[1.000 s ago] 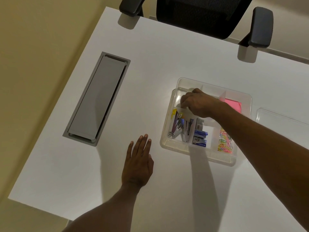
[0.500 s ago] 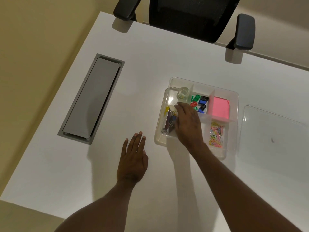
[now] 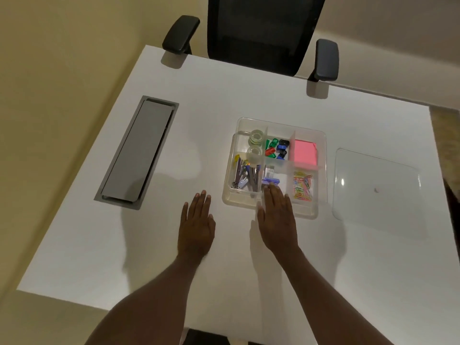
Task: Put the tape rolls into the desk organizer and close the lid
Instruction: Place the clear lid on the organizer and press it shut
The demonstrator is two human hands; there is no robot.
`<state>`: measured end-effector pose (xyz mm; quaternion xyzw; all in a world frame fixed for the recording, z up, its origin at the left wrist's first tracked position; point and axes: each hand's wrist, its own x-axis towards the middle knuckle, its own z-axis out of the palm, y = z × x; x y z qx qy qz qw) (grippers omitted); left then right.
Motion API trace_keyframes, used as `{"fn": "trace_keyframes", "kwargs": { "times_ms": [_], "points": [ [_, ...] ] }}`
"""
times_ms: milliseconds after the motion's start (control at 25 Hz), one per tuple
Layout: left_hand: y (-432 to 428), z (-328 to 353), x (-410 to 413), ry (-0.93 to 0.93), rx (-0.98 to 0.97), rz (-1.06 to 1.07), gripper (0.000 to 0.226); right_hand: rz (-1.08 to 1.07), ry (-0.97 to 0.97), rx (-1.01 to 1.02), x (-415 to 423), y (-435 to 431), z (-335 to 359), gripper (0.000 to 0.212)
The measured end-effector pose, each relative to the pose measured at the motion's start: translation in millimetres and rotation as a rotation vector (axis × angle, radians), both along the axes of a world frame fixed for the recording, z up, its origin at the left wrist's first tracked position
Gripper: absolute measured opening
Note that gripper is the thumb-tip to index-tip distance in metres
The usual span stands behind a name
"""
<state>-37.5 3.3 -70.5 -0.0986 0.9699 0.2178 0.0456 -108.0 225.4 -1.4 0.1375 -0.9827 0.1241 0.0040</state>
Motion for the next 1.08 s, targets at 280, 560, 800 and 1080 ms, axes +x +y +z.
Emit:
{"fn": "trace_keyframes", "kwargs": {
  "times_ms": [280,560,800,1080],
  "points": [
    [31.1,19.3,38.3,-0.207,0.041,0.068,0.073,-0.012,-0.054,0.054,41.3,8.0,13.7,0.053],
    [69.9,55.0,68.2,-0.355,0.061,0.099,0.079,-0.136,-0.18,0.066,100.9,54.2,14.6,0.046],
    [119.8,65.5,63.8,-0.254,-0.003,0.002,0.073,-0.234,-0.214,0.108,100.1,120.5,27.4,0.038],
    [218.5,92.7,34.1,-0.227,0.039,-0.167,0.058,-0.375,-0.248,0.084,90.0,221.3,24.4,0.035]
  ]
}}
